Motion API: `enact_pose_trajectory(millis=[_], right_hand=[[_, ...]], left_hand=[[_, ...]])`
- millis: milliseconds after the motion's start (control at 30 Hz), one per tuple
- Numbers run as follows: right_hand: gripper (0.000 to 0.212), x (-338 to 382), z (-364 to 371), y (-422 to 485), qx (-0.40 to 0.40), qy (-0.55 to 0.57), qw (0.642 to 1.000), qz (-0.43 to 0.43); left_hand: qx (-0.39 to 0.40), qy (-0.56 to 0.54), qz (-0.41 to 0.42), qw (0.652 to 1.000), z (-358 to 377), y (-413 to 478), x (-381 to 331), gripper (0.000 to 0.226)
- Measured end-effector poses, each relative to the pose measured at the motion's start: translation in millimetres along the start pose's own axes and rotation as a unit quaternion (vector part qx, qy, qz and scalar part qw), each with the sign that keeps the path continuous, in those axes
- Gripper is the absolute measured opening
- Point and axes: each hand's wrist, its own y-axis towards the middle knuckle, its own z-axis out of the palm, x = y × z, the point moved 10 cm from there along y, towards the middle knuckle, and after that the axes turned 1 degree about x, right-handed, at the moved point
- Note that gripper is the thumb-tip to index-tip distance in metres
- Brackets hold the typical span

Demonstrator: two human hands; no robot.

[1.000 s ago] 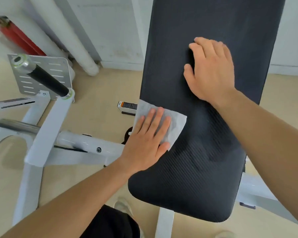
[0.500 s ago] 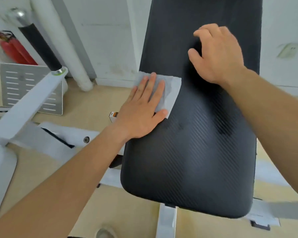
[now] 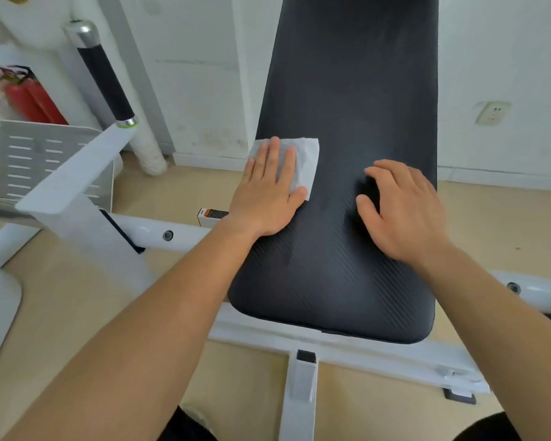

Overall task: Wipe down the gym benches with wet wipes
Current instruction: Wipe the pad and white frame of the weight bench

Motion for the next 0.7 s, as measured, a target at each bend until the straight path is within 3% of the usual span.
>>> enact_pose_trajectory(millis=[167, 433, 533, 700], right_hand=[[0.045, -0.8, 4.4, -43.3, -0.020, 0.024, 0.999, 0.013], [0.050, 13.8, 17.1, -98.6, -0.011, 0.047, 0.998, -0.034], [0.050, 2.4, 14.2, -102.5, -0.016, 0.052, 0.998, -0.039], [0.052, -26.3, 13.0, -93.0, -0.027, 0.046, 0.998, -0.021]], left_hand=[[-0.007, 0.044, 0.075, 0.996, 49.2, -114.5, -21.4, 0.074], [0.016, 0.058, 0.112, 0.992, 68.8, -189.3, -28.4, 0.070], [0.043, 0.012, 0.084, 0.995, 63.7, -165.7, -28.3, 0.072], [0.021, 0.018, 0.039, 0.999, 34.0, -67.4, -42.5, 0.063]])
